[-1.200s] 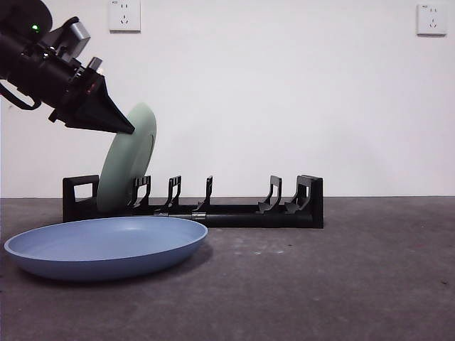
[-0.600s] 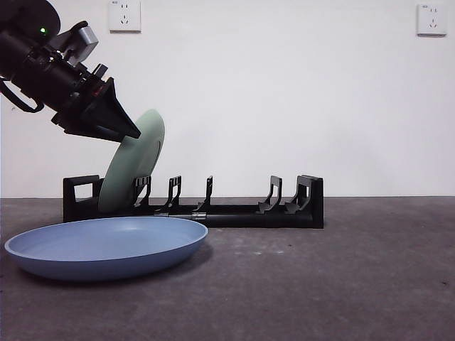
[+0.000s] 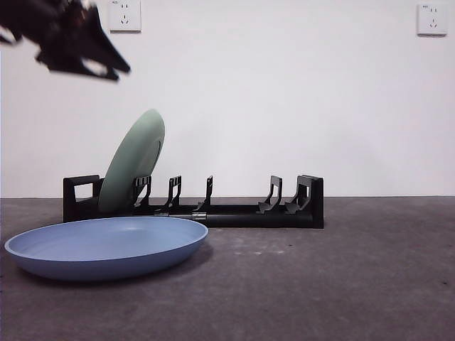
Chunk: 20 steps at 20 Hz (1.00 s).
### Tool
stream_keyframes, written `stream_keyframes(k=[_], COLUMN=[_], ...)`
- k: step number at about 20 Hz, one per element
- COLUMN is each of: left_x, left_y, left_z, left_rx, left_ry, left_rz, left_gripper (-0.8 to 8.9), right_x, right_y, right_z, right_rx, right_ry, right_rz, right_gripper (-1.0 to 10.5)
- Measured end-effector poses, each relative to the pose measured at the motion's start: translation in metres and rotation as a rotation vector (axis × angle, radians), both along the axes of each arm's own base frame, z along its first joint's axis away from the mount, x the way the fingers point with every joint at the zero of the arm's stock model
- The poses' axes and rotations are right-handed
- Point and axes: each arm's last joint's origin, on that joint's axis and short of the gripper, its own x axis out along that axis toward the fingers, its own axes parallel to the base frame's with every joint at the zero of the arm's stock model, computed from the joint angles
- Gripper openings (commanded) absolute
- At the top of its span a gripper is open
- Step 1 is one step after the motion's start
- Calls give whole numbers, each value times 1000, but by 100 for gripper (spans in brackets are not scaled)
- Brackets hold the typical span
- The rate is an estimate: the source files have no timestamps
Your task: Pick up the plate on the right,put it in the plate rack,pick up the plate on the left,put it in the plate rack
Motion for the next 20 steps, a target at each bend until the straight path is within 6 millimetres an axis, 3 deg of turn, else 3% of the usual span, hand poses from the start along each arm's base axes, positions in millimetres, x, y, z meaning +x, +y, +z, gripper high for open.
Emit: stream_keyframes(k=[5, 6, 8, 11, 14, 17, 20], left_x=[-74, -89, -122, -164, -204, -227, -234], left_y=[8, 9, 13, 18, 22, 25, 26], left_z=[47, 53, 63, 75, 79, 78, 73], left_rx=[26, 36, 67, 89, 100, 117, 139], left_ry=[-60, -67, -83, -154, -187, -194, -148], left_rz=[-20, -24, -13, -18, -24, -30, -22], left_gripper=[207, 261, 355, 355, 355, 355, 355], right_x=[9, 12, 25, 47, 73, 92, 109], right_y=[5, 9, 23, 49, 85, 109, 131], right_z=[-4, -7, -21, -46, -85, -124, -169], right_rx=[4, -2, -24, -54, -105, -159, -210], right_ry=[-1, 14, 64, 126, 196, 267, 340], right_rz=[7, 16, 46, 96, 144, 161, 172], right_gripper=[225, 225, 226, 225, 225, 225, 226])
